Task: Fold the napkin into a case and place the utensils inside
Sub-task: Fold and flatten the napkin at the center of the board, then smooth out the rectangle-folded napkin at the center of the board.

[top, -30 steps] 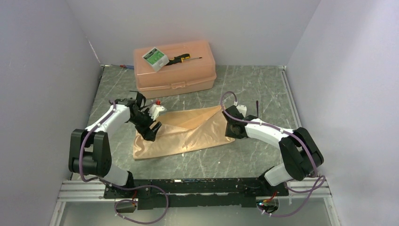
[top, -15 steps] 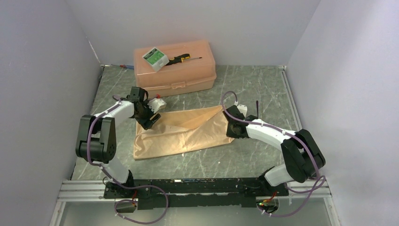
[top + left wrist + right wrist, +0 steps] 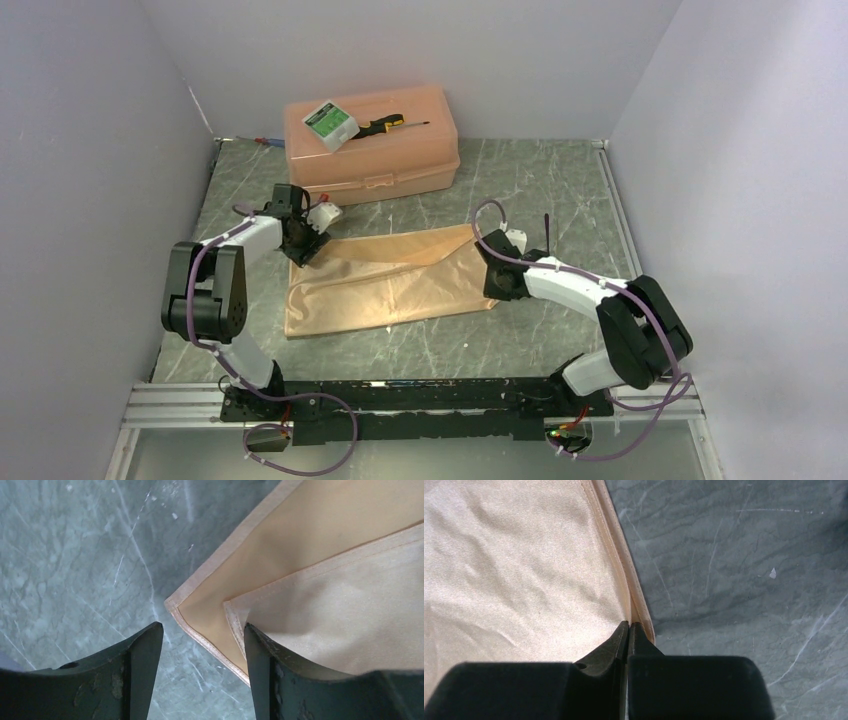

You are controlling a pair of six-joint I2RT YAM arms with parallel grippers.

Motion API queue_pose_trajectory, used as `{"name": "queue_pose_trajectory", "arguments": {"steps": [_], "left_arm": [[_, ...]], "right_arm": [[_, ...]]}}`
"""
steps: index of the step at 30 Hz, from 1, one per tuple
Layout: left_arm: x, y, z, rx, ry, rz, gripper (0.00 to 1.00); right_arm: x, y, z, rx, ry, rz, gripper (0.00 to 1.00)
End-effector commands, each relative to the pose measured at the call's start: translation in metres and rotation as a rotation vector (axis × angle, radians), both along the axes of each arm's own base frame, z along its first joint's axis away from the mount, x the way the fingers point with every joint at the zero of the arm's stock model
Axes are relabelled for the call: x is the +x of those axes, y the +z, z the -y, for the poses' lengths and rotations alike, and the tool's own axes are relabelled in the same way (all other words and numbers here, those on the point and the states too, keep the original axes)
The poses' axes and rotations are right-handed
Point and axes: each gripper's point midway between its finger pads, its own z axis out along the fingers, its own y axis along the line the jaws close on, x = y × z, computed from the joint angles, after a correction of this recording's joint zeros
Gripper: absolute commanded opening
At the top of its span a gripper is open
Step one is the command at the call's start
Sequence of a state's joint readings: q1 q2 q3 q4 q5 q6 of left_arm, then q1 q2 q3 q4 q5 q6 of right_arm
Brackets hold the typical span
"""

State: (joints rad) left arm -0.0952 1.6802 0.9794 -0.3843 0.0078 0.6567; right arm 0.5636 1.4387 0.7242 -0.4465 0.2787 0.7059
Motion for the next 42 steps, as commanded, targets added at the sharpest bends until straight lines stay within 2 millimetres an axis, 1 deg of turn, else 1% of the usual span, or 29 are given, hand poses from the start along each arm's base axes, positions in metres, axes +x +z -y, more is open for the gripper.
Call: {"name": "queue_pose_trajectory", "arguments": {"steps": [1, 5, 8, 10, 12, 14, 16, 17, 18, 19, 22, 24, 27, 28, 30, 32, 34, 36, 37, 39, 42], "left_arm": [[0.000, -0.004, -0.024, 0.061, 0.112, 0.020, 0.65], [0.004, -0.006, -0.047, 0.100, 0.210, 0.041, 0.60], [0.006, 0.000, -0.055, 0.092, 0.258, 0.056, 0.59], [0.006, 0.007, -0.054, 0.068, 0.281, 0.067, 0.60], [0.007, 0.020, -0.048, 0.025, 0.302, 0.080, 0.60], [0.003, 0.034, -0.033, -0.063, 0.292, 0.070, 0.62], [-0.004, 0.050, -0.016, -0.151, 0.262, 0.064, 0.64], [-0.005, 0.057, -0.009, -0.184, 0.250, 0.061, 0.66], [-0.007, 0.061, -0.005, -0.204, 0.246, 0.056, 0.66], [-0.009, 0.063, -0.001, -0.216, 0.242, 0.046, 0.67], [-0.013, 0.071, 0.007, -0.239, 0.212, 0.035, 0.71], [-0.018, 0.074, 0.009, -0.244, 0.180, 0.022, 0.72], [-0.034, 0.071, 0.014, -0.244, 0.119, -0.029, 0.73], [-0.040, 0.069, 0.015, -0.244, 0.099, -0.048, 0.73], [-0.055, 0.061, 0.018, -0.250, 0.071, -0.108, 0.72], [-0.064, 0.052, 0.017, -0.243, 0.072, -0.144, 0.72], [-0.070, 0.044, 0.013, -0.223, 0.080, -0.163, 0.72], [-0.072, 0.042, 0.010, -0.211, 0.085, -0.166, 0.72], [-0.073, 0.042, 0.008, -0.208, 0.086, -0.166, 0.72], [-0.075, 0.042, 0.007, -0.200, 0.081, -0.171, 0.72], [-0.077, 0.036, 0.003, -0.176, 0.083, -0.175, 0.72]], "right_arm": [[-0.007, -0.001, 0.008, -0.009, -0.024, -0.004, 0.00], [-0.013, -0.006, 0.012, -0.019, -0.032, -0.019, 0.00], [-0.013, -0.005, 0.012, -0.013, -0.031, -0.013, 0.00], [-0.011, -0.003, 0.010, -0.009, -0.024, -0.007, 0.00], [-0.006, 0.001, 0.008, -0.006, -0.017, 0.002, 0.00], [0.000, 0.007, 0.005, -0.005, -0.010, 0.018, 0.01], [0.006, 0.014, 0.002, -0.007, 0.001, 0.032, 0.07], [0.009, 0.018, -0.001, 0.002, 0.010, 0.038, 0.14], [0.011, 0.022, -0.005, 0.013, 0.023, 0.043, 0.25], [0.013, 0.025, -0.007, 0.021, 0.032, 0.046, 0.31], [0.019, 0.039, -0.012, 0.033, 0.038, 0.058, 0.38], [0.026, 0.056, -0.012, 0.025, 0.034, 0.088, 0.45], [0.044, 0.085, -0.009, 0.011, 0.031, 0.164, 0.49], [0.054, 0.094, -0.010, 0.012, 0.031, 0.195, 0.48], [0.075, 0.106, -0.015, 0.022, 0.026, 0.242, 0.42], [0.101, 0.110, -0.029, 0.042, 0.033, 0.284, 0.36], [0.122, 0.108, -0.048, 0.083, 0.062, 0.308, 0.31], [0.142, 0.103, -0.065, 0.114, 0.083, 0.325, 0.27], [0.148, 0.095, -0.071, 0.118, 0.089, 0.320, 0.26], [0.158, 0.075, -0.077, 0.110, 0.091, 0.294, 0.25], [0.159, 0.045, -0.076, 0.084, 0.078, 0.246, 0.23]]}}
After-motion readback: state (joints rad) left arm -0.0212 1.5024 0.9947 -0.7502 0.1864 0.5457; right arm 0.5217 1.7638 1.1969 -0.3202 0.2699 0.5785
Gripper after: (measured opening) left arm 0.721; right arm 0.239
